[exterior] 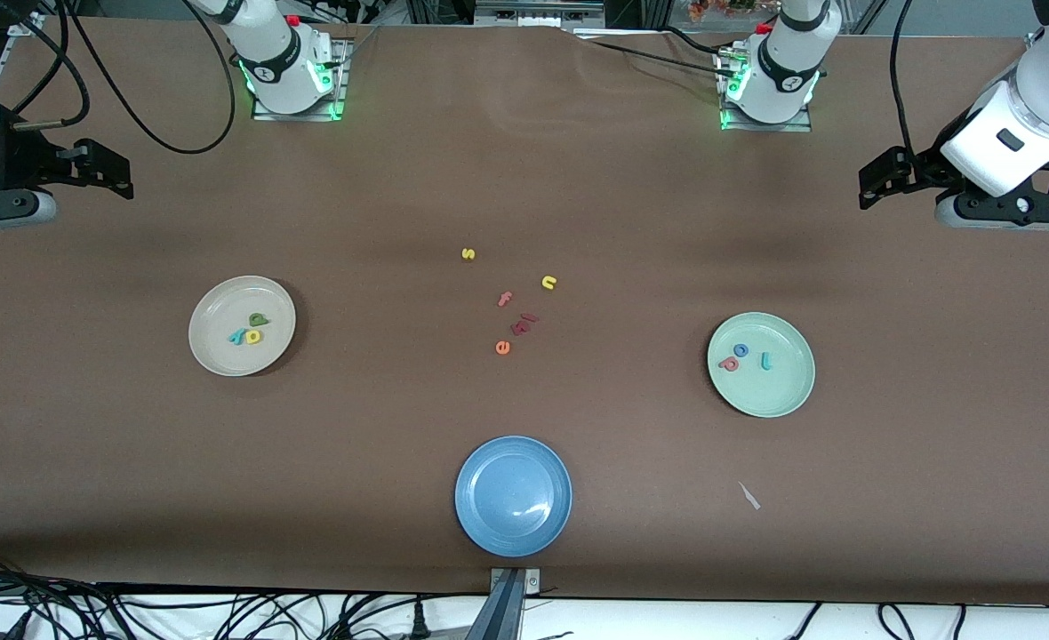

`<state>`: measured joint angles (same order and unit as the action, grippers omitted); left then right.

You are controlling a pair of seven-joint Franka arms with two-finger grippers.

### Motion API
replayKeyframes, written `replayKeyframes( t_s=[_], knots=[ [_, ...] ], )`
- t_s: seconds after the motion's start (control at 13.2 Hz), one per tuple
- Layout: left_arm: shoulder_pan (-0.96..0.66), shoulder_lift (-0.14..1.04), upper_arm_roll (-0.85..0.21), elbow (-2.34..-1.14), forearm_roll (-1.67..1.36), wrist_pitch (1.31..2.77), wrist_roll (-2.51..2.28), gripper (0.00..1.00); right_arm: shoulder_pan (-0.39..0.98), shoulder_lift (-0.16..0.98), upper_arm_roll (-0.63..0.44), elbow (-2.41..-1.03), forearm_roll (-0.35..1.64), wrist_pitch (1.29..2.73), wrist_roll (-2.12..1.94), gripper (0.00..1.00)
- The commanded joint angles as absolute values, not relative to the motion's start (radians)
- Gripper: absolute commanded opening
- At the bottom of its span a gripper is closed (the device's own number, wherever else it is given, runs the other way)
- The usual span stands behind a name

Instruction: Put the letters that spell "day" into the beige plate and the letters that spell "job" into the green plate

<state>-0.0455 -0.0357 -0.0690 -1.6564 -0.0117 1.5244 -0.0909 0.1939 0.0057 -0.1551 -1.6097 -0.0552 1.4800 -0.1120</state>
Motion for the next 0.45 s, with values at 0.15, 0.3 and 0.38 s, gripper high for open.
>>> replayKeyframes(
  t_s=[0.15,0.3,0.38],
  knots=[
    [-0.043,-0.051,-0.067,-1.652,-0.026,1.506,-0.067,1.0,0.178,0.018,-0.158,-1.591,-0.048,1.46,-0.057,1.0],
    [-0.043,-0.051,-0.067,-1.652,-0.026,1.506,-0.068,1.0,0.178,0.02,-0.161,-1.591,-0.046,1.46,-0.061,1.0],
    [-0.043,-0.051,-0.067,-1.652,-0.026,1.506,-0.067,1.0,0.178,0.02,-0.161,-1.591,-0.049,1.46,-0.061,1.0]
  ],
)
